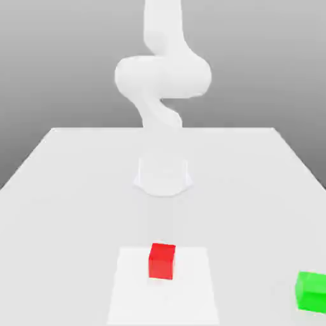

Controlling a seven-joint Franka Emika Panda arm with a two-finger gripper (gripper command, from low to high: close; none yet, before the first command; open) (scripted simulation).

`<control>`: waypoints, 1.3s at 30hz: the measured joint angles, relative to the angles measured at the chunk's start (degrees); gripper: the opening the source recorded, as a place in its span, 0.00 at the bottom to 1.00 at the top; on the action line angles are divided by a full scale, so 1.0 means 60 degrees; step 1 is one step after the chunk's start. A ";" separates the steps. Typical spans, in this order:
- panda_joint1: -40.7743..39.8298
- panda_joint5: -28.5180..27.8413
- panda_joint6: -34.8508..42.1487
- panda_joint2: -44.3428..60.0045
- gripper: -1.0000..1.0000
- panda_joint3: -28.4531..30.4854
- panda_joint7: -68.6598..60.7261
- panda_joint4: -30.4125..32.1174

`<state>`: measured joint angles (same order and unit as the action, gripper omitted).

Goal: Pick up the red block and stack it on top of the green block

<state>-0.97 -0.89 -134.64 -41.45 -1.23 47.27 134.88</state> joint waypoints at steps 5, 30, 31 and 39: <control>-0.0337 -0.0323 -0.1108 0.1762 0.50 -0.0354 0.0546 0.1170; -0.0324 -0.0362 -0.6284 0.9042 0.00 -0.0122 0.1463 0.4101; -0.0327 -0.0369 -0.6286 0.9042 0.00 -0.0123 0.1470 0.4101; -0.0516 0.0102 -0.4734 0.7220 0.00 -0.0435 0.1131 0.4359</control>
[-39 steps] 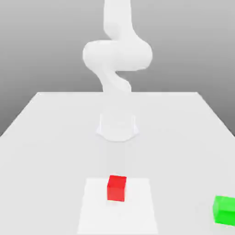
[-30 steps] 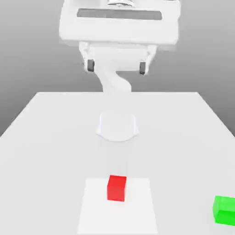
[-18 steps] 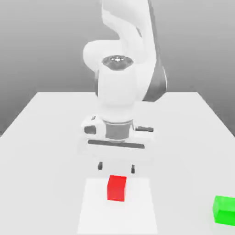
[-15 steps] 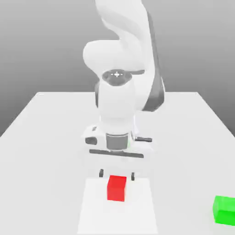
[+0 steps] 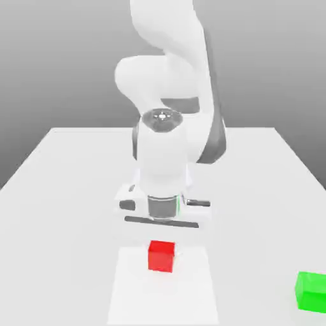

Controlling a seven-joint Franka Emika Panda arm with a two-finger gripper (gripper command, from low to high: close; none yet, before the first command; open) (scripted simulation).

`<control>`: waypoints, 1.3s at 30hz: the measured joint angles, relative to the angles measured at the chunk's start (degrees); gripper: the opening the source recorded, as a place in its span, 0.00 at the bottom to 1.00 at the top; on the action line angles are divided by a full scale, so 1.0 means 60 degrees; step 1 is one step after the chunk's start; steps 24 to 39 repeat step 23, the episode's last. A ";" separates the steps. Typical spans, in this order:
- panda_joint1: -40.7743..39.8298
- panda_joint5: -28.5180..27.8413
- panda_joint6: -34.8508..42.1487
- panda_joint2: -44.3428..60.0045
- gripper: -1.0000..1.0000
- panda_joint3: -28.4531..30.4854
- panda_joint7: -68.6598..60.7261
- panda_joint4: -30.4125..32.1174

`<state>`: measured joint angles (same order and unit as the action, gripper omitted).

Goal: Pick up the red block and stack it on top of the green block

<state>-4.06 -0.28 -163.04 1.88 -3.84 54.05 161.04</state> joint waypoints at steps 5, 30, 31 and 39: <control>0.0440 0.0013 0.1054 0.0070 0.00 -0.1073 -0.0350 -0.1076; 0.3260 -0.2096 0.1809 0.3263 1.00 -0.2132 0.0115 -0.4820; 0.3260 -0.2096 0.1809 0.3263 1.00 -0.2132 0.0115 -0.4820; 0.3260 -0.2096 0.1809 0.3263 1.00 -0.2132 0.0115 -0.4820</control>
